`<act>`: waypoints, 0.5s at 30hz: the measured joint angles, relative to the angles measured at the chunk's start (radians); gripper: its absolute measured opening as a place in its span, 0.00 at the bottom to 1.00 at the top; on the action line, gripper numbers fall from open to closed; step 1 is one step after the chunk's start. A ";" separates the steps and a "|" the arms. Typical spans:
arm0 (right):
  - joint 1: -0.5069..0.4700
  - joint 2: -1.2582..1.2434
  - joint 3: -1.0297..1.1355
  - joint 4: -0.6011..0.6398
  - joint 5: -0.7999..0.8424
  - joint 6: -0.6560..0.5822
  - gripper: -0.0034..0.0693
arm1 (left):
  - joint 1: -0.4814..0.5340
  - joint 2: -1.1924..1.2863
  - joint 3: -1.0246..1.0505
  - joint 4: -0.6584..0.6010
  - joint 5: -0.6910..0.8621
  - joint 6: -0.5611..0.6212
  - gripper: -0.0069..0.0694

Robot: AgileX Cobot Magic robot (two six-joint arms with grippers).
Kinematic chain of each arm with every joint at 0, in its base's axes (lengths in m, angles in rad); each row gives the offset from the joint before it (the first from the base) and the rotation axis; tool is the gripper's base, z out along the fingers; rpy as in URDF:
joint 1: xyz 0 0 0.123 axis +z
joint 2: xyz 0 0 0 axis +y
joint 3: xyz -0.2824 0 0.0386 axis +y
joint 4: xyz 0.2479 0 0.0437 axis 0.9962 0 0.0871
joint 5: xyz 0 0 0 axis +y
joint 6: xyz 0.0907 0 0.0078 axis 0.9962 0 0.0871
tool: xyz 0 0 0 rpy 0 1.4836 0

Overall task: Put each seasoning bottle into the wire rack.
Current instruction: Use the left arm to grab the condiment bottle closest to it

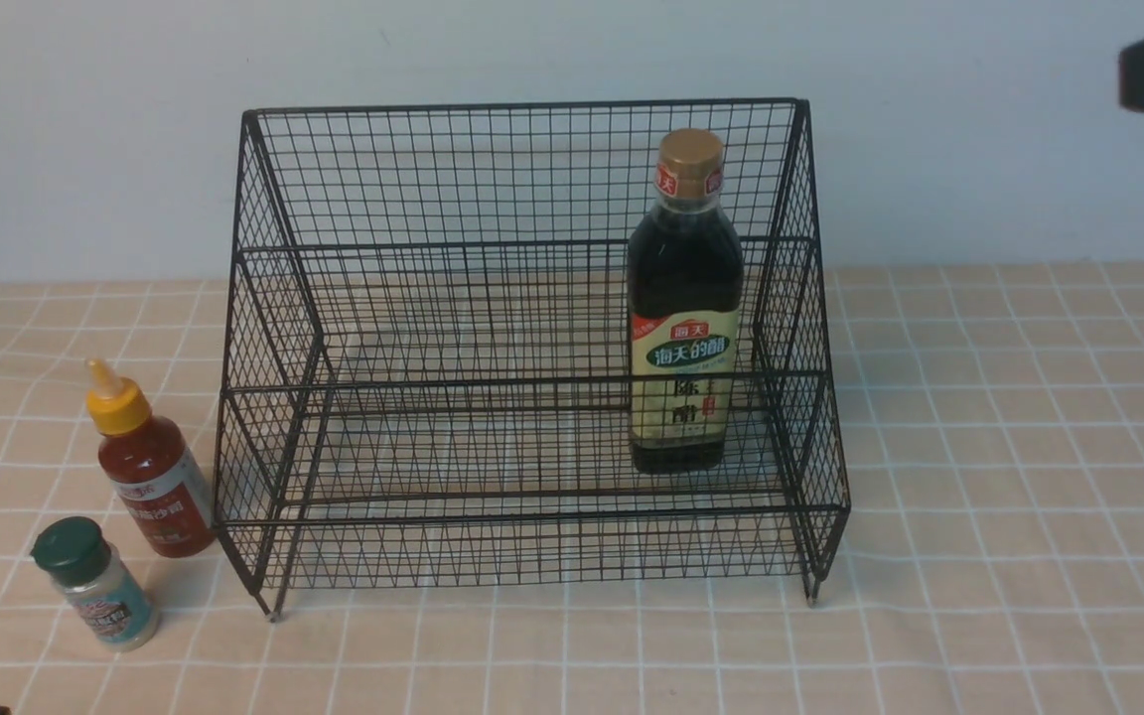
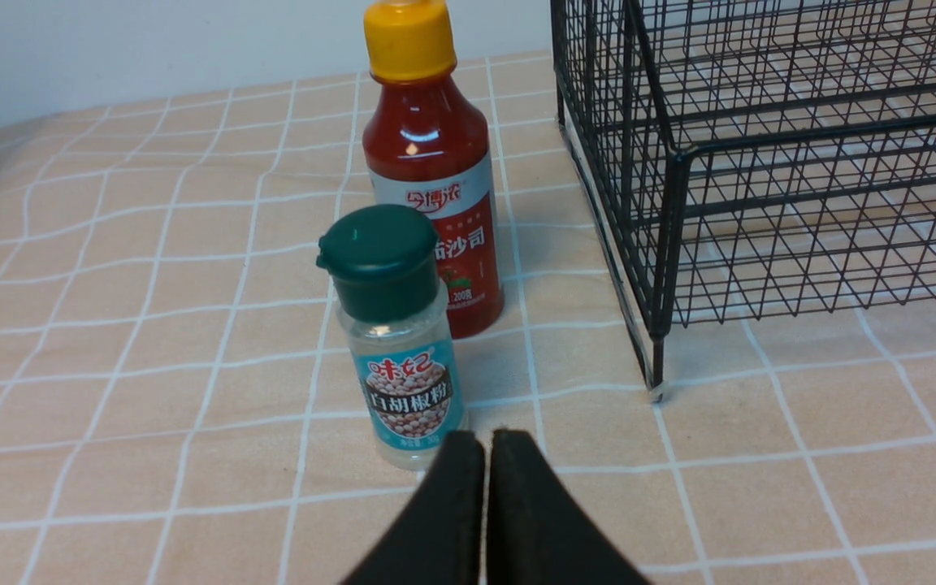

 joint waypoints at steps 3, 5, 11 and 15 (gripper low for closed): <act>0.000 -0.139 0.158 0.021 -0.121 0.012 0.03 | 0.000 0.000 0.000 0.000 0.000 0.000 0.08; 0.000 -0.209 0.241 0.038 -0.196 0.014 0.03 | 0.000 0.000 0.000 0.000 0.000 0.000 0.08; 0.000 -0.485 0.524 0.083 -0.490 0.012 0.03 | 0.000 0.000 0.000 0.000 0.000 0.000 0.08; 0.000 -0.574 0.584 0.097 -0.517 0.011 0.03 | 0.000 0.000 0.000 0.000 0.000 0.000 0.08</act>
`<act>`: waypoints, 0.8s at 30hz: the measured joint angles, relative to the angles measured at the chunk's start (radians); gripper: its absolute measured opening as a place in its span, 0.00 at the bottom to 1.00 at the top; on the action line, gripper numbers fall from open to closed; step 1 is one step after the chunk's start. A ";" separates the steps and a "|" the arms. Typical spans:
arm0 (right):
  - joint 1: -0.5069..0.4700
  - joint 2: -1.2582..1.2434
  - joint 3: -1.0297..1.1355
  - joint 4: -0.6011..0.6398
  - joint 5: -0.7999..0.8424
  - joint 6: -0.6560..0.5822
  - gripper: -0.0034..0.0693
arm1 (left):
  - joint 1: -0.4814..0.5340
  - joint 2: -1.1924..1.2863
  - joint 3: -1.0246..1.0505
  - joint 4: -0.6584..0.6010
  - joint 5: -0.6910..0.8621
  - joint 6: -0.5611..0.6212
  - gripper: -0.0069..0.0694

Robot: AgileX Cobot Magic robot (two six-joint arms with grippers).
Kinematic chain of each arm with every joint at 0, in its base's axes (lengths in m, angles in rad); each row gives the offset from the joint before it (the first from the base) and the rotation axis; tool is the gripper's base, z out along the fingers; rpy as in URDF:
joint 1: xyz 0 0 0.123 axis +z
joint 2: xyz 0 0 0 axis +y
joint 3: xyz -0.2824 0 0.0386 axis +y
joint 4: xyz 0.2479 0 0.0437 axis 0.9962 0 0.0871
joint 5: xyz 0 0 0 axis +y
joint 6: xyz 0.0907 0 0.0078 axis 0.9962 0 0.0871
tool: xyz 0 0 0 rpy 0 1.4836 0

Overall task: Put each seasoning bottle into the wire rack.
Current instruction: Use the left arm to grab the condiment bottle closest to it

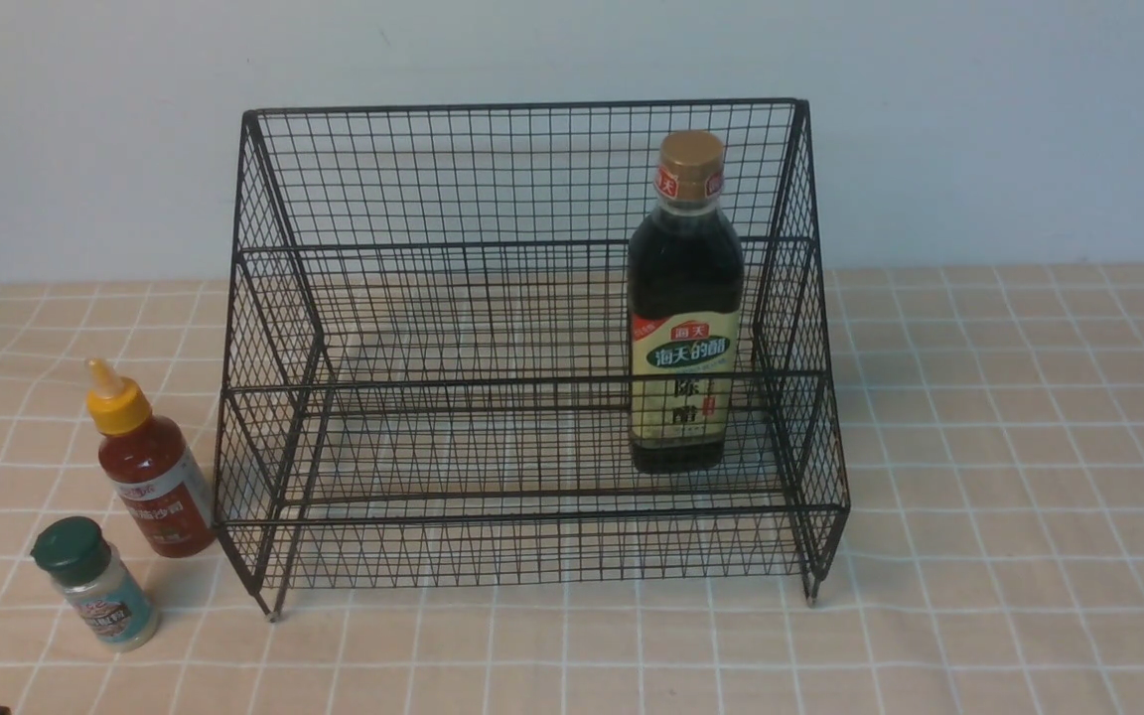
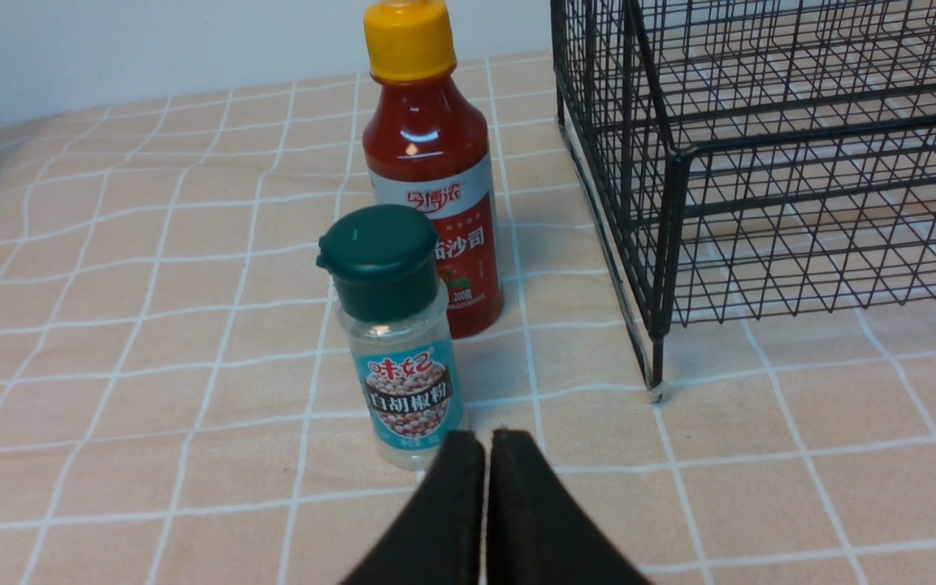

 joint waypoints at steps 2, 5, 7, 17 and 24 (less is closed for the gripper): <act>0.000 -0.036 0.020 0.002 0.009 0.000 0.03 | 0.000 0.000 0.000 0.000 0.000 0.000 0.08; 0.000 -0.066 0.029 -0.028 0.032 -0.031 0.03 | 0.000 0.000 0.000 0.000 0.000 0.000 0.08; 0.000 -0.072 0.030 -0.082 0.043 -0.078 0.03 | 0.000 0.000 0.000 0.000 0.000 0.000 0.08; -0.062 -0.162 0.159 -0.340 0.082 -0.106 0.03 | 0.000 0.000 0.000 0.000 0.000 0.000 0.08; -0.213 -0.320 0.469 -0.358 0.088 -0.012 0.03 | 0.000 0.000 0.000 0.000 0.000 0.000 0.08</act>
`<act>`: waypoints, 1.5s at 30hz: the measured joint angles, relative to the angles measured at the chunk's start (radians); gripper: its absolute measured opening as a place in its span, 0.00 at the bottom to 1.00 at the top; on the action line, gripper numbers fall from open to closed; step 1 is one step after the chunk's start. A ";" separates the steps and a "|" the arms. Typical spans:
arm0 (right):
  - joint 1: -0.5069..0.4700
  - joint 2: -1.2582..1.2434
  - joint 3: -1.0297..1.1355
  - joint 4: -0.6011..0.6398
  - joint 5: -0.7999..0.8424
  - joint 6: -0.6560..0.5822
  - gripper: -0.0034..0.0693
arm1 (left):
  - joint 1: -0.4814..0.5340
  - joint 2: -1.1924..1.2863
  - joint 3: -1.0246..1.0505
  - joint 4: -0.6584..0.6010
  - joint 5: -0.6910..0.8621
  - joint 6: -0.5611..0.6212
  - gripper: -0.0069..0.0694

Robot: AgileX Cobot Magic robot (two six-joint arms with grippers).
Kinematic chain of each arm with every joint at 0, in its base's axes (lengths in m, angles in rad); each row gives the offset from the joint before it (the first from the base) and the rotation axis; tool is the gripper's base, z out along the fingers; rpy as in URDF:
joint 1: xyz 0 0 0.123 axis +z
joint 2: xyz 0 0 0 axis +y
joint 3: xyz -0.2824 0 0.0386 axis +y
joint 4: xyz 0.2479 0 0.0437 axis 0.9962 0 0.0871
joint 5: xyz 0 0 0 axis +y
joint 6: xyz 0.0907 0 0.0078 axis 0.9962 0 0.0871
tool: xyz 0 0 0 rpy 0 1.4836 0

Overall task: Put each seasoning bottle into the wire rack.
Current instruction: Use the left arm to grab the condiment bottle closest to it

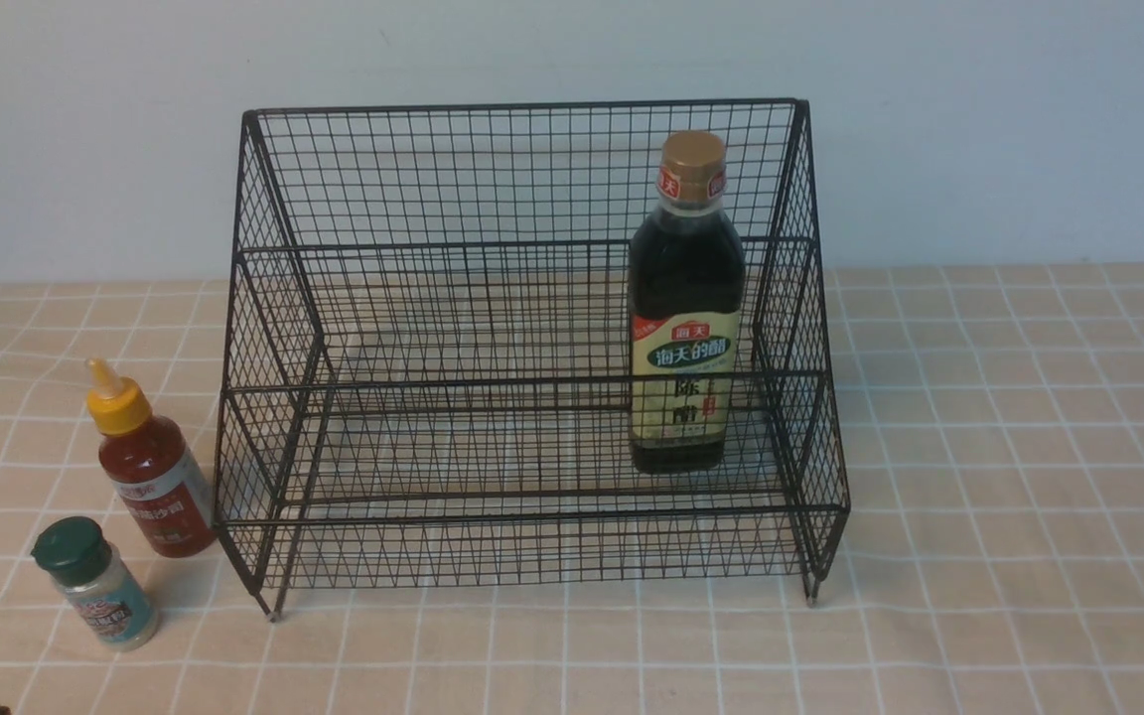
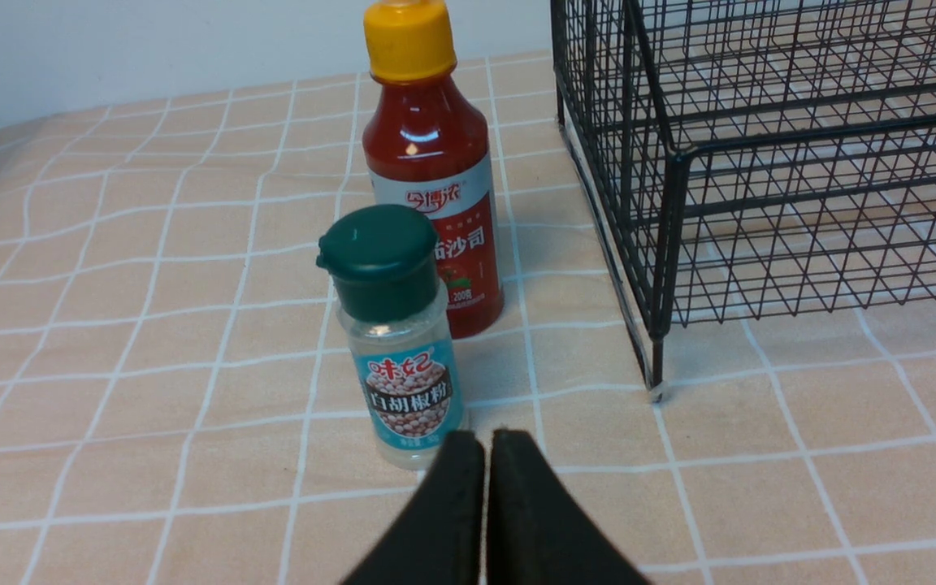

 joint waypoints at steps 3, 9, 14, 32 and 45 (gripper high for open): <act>-0.034 -0.072 0.119 0.008 0.015 0.044 0.03 | 0.000 0.000 0.000 0.000 0.000 0.000 0.08; -0.047 -0.097 0.139 0.019 0.003 0.118 0.03 | 0.000 0.000 0.000 0.000 0.000 0.000 0.08; -0.047 -0.097 0.139 0.019 0.003 0.122 0.03 | 0.000 0.000 0.000 0.000 0.000 0.000 0.08; -0.047 -0.097 0.139 0.019 0.003 0.122 0.03 | 0.000 0.000 0.000 0.000 0.000 0.000 0.08; -0.047 -0.097 0.139 0.019 0.003 0.122 0.03 | 0.000 0.000 0.001 -0.145 -0.184 -0.110 0.08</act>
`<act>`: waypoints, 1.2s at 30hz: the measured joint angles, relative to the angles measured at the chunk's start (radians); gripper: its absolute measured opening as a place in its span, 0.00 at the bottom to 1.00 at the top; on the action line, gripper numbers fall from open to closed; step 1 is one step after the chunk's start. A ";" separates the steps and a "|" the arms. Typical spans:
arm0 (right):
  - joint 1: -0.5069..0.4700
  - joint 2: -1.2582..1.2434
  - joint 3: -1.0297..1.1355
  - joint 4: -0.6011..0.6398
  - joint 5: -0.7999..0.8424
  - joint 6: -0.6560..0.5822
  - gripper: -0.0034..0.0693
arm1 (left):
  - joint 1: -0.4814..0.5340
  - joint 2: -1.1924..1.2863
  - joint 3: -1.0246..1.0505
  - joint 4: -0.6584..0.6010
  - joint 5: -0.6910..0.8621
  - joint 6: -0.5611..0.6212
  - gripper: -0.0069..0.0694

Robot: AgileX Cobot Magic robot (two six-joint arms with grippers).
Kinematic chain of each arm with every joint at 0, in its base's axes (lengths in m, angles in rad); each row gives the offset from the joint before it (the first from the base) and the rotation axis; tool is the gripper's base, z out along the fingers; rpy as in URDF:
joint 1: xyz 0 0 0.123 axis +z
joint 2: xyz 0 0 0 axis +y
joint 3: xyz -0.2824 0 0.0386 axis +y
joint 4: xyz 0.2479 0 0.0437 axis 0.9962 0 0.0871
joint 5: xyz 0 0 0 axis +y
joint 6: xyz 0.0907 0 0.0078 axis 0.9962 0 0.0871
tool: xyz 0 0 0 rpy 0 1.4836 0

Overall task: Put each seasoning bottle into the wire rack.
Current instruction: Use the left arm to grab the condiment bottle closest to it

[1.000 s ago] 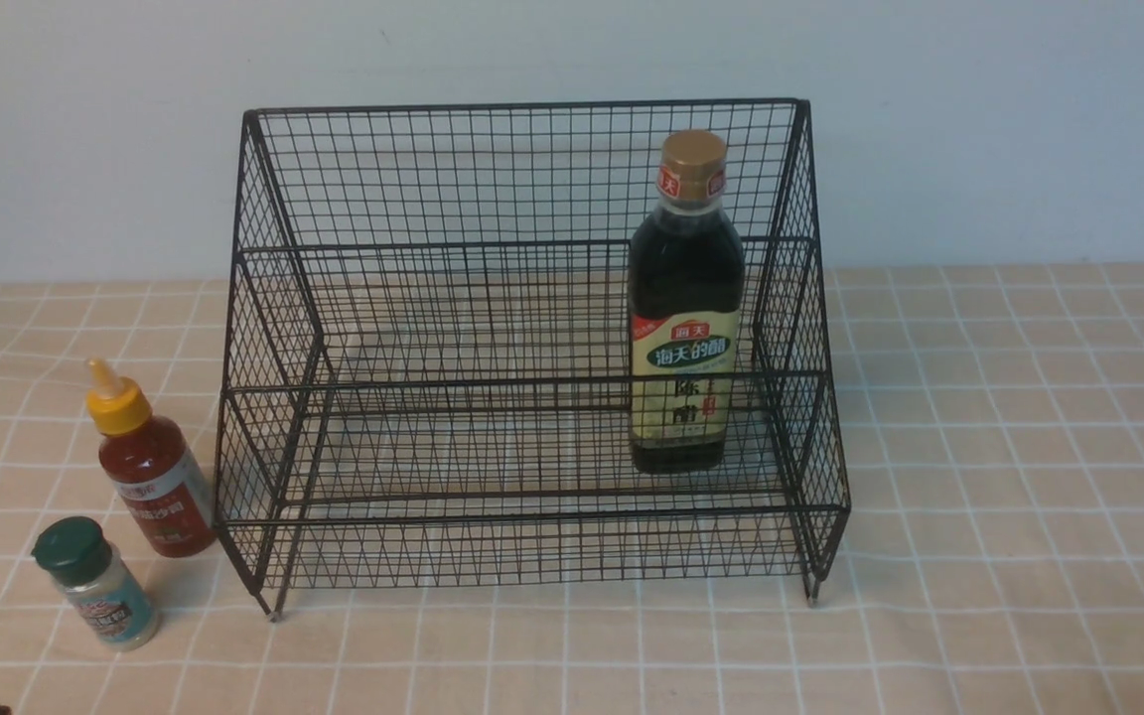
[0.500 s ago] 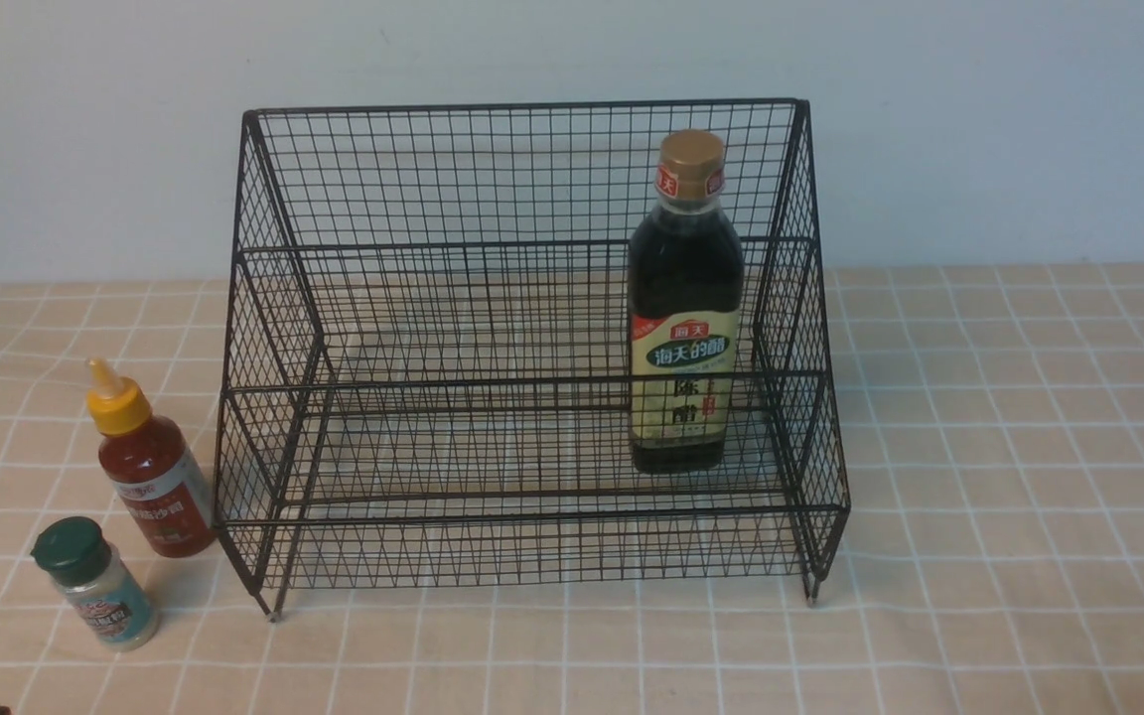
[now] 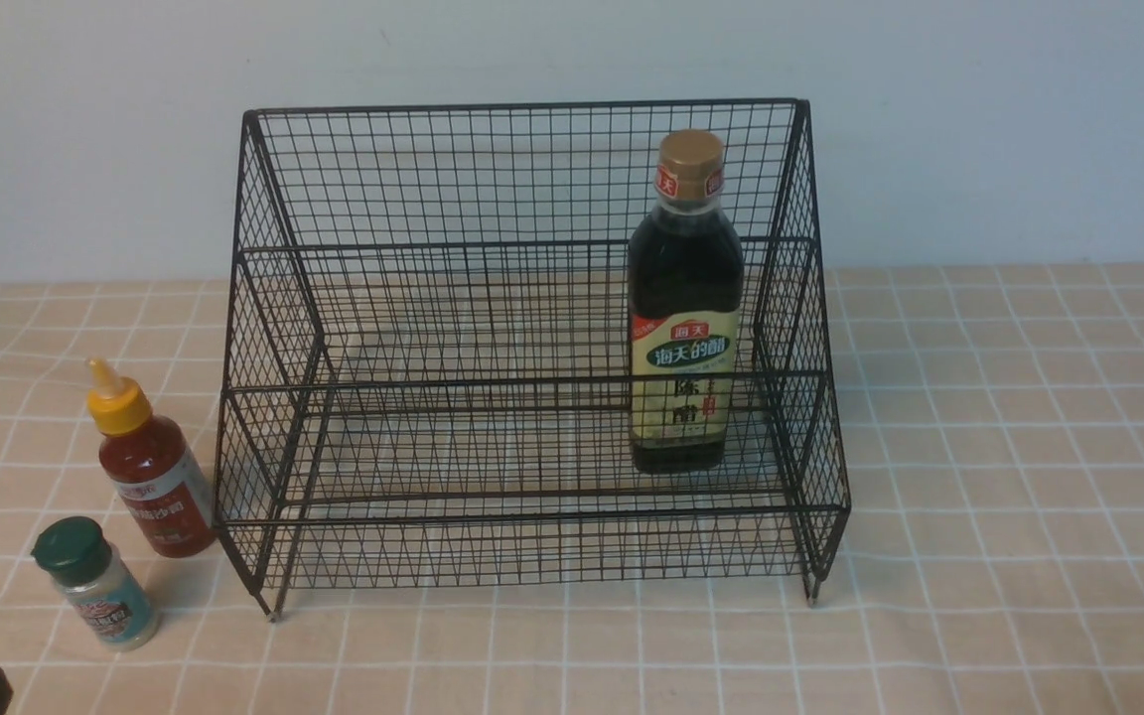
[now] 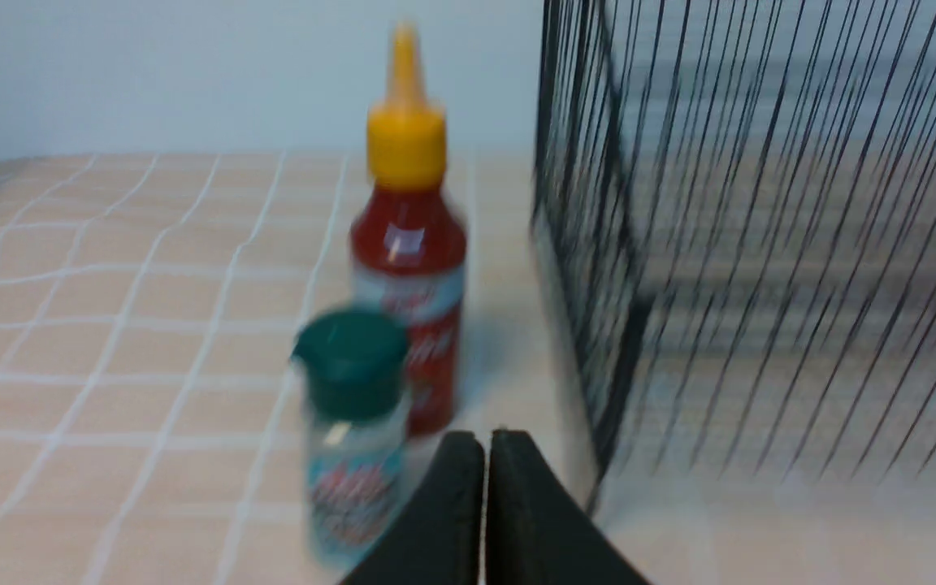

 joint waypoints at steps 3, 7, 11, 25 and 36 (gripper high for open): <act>0.000 0.000 0.000 0.000 0.000 0.000 0.03 | 0.000 0.000 0.000 -0.121 -0.124 -0.070 0.08; 0.000 0.000 0.000 0.000 0.000 0.000 0.03 | 0.000 0.000 0.000 -0.246 -0.273 -0.113 0.08; 0.000 0.000 0.000 0.000 0.000 0.000 0.03 | 0.000 0.000 0.000 -0.300 -0.473 -0.120 0.08; 0.000 0.000 0.000 0.000 0.000 0.000 0.03 | 0.000 0.521 -0.483 -0.141 0.330 -0.040 0.08; 0.000 0.000 0.000 0.000 -0.001 0.000 0.03 | 0.027 1.093 -0.966 0.193 0.959 0.009 0.09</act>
